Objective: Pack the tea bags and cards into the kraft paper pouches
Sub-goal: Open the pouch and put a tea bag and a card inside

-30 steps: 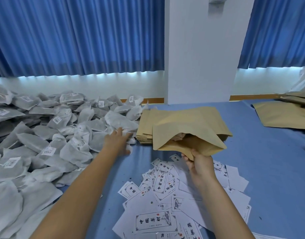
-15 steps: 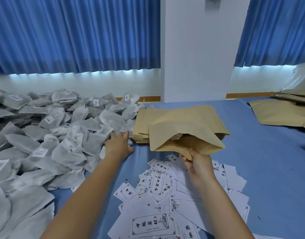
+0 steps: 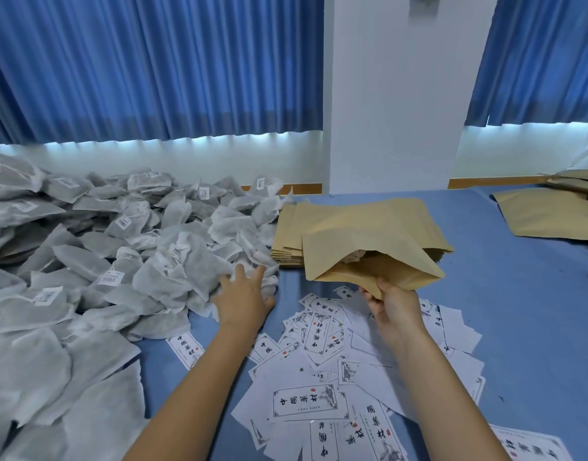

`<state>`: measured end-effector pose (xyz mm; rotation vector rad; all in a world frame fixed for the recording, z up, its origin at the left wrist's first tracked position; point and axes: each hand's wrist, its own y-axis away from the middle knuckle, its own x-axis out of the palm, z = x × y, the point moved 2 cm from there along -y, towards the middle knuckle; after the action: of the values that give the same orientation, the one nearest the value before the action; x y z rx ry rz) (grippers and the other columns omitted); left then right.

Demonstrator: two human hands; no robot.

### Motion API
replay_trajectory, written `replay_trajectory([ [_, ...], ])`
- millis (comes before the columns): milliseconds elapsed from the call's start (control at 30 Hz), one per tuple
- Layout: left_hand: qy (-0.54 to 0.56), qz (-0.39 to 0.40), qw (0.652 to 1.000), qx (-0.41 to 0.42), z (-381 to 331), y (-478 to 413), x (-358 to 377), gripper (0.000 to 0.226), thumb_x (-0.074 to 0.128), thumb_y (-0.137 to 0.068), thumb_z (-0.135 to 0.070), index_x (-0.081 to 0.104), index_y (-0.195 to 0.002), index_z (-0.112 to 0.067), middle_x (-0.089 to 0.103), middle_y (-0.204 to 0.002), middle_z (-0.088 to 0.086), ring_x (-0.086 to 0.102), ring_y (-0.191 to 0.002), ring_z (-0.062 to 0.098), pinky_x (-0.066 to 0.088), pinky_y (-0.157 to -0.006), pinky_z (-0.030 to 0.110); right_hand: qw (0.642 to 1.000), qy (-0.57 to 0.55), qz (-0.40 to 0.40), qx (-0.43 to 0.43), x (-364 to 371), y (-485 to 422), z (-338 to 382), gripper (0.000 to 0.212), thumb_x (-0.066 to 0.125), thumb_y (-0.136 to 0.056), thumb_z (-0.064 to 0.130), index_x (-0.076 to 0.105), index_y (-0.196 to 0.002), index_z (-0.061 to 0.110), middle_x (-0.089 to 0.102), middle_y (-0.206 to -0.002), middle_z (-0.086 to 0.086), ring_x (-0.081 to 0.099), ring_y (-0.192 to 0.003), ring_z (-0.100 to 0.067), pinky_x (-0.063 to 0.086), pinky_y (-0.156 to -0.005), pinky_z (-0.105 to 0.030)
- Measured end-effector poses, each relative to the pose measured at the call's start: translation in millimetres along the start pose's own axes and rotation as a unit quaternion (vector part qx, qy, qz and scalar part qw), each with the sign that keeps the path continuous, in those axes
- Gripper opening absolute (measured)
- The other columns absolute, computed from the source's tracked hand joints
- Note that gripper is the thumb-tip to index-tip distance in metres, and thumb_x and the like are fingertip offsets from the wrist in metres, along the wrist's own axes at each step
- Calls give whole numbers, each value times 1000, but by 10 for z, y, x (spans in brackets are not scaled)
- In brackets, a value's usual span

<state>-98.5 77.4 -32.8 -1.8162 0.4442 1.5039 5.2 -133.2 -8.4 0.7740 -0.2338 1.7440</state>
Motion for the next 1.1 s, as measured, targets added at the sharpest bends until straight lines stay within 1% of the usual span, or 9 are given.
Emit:
replay_trajectory([
  [133,36,-56,998,20,-33,126,-128,49,59,-82,-36,45,-128,-29,45,-125,5,43,-106,28,39,-54,28,1000,3,4,1,-6,17,4,32,45,-97,-3,50,-129,-3,61,-99,-11,58,-73,-19,51,-51,-17],
  [333,100,-299,944,94,-114,324,-502,41,66,-70,-36,63,-109,-22,59,-102,6,53,-86,27,35,-42,24,999,36,-12,-1,27,-6,-30,31,47,-98,2,50,-129,-1,60,-107,-13,60,-72,-21,50,-48,-15],
  [500,219,-155,963,-38,-152,236,-726,45,53,-80,-46,53,-120,-25,56,-109,2,55,-96,25,40,-64,30,998,46,-30,-2,27,-59,-58,35,49,-97,3,48,-132,0,57,-125,-17,56,-100,-30,51,-48,-16],
  [633,595,-99,797,-39,-100,139,-1029,24,51,-72,-40,63,-91,-31,65,-83,-16,60,-77,4,45,-62,19,999,50,-20,-4,35,-63,-54,34,48,-98,4,48,-131,3,57,-125,-16,57,-101,-30,49,-59,-22],
  [767,780,122,611,-58,-162,103,-1036,19,63,-66,-39,63,-60,-21,54,-56,1,52,-48,16,40,-52,25,999,47,-13,-8,39,-60,-47,33,47,-98,4,49,-131,4,58,-120,-14,57,-95,-27,48,-60,-23],
  [900,818,145,541,-128,-122,41,-879,29,60,-74,-45,68,-62,-20,62,-60,1,58,-51,16,38,-60,25,999,45,-19,-1,31,-69,-48,33,48,-98,4,49,-131,2,58,-122,-15,57,-98,-28,49,-61,-22],
  [933,799,111,575,-132,-102,9,-837,25,60,-75,-43,68,-71,-19,63,-67,1,60,-57,17,41,-59,26,999,43,-20,-1,28,-69,-46,33,48,-98,3,50,-130,2,58,-121,-14,57,-97,-28,49,-60,-22],
  [1033,513,-53,853,-80,-2,-42,-697,27,58,-83,-35,52,-104,-20,56,-88,-6,55,-83,20,37,-67,31,999,48,-17,-4,29,-73,-47,32,47,-97,1,50,-128,3,59,-118,-14,57,-96,-27,49,-56,-20],
  [1100,443,-99,888,-77,54,-33,-634,29,56,-86,-34,46,-109,-20,53,-94,-3,50,-86,22,35,-71,32,999,43,-12,-2,23,-73,-53,30,46,-97,0,51,-127,4,59,-115,-13,59,-91,-27,50,-52,-19],
])
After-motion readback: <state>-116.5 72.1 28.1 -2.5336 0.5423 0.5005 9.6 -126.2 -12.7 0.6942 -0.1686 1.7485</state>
